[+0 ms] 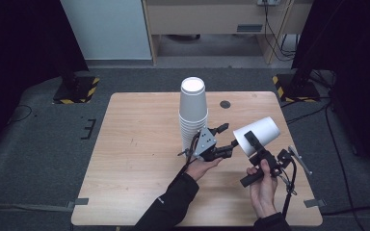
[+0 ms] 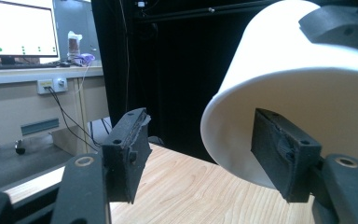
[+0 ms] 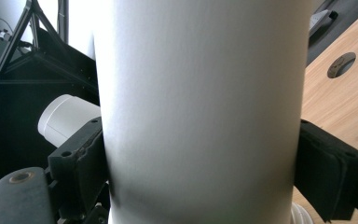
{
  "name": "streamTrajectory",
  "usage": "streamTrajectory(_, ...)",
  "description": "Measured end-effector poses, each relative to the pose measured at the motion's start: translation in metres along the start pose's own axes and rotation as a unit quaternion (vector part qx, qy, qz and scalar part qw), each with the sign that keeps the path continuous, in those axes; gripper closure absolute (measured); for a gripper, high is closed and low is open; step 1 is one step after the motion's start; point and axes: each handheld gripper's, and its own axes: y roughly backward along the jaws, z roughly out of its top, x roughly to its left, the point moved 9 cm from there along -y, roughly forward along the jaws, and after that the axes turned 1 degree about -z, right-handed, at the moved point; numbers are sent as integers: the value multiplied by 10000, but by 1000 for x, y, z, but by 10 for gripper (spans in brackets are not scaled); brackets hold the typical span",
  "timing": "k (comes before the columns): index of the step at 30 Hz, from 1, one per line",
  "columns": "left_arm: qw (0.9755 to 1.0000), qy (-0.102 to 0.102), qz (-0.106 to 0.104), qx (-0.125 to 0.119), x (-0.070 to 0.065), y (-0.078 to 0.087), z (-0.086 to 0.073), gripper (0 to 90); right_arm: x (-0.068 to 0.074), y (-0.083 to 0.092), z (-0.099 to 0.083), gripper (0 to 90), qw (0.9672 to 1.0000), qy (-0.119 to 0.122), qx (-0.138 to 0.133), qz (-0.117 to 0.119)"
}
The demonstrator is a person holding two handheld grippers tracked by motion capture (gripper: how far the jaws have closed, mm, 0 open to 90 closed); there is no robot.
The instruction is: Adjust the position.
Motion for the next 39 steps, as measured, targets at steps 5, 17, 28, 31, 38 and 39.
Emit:
streamTrajectory(5, 9999, 21, 48, -101, 1, -2, 2, 391, 0, 0, 0, 144, 10000, -8, 13, 4)
streamTrajectory(17, 9996, -46, 91, -263, 0, -7, 6, 481, 1, -1, -4, 144, 9999, -108, 91, 29)
streamTrajectory(28, 9994, -20, 16, -339, -2, -10, 5, 551, 1, -2, -6, 144, 9997, -164, 162, 68)
streamTrajectory(31, 9993, -13, 3, -368, -2, -11, 5, 573, 1, -2, -7, 144, 9995, -200, 215, 70)
streamTrajectory(38, 9993, -20, -9, -376, -1, -12, 5, 620, 1, -3, -9, 144, 9992, -267, 293, 92)
streamTrajectory(39, 9993, -30, -17, -373, -1, -12, 4, 626, 1, -3, -9, 143, 9992, -273, 287, 107)
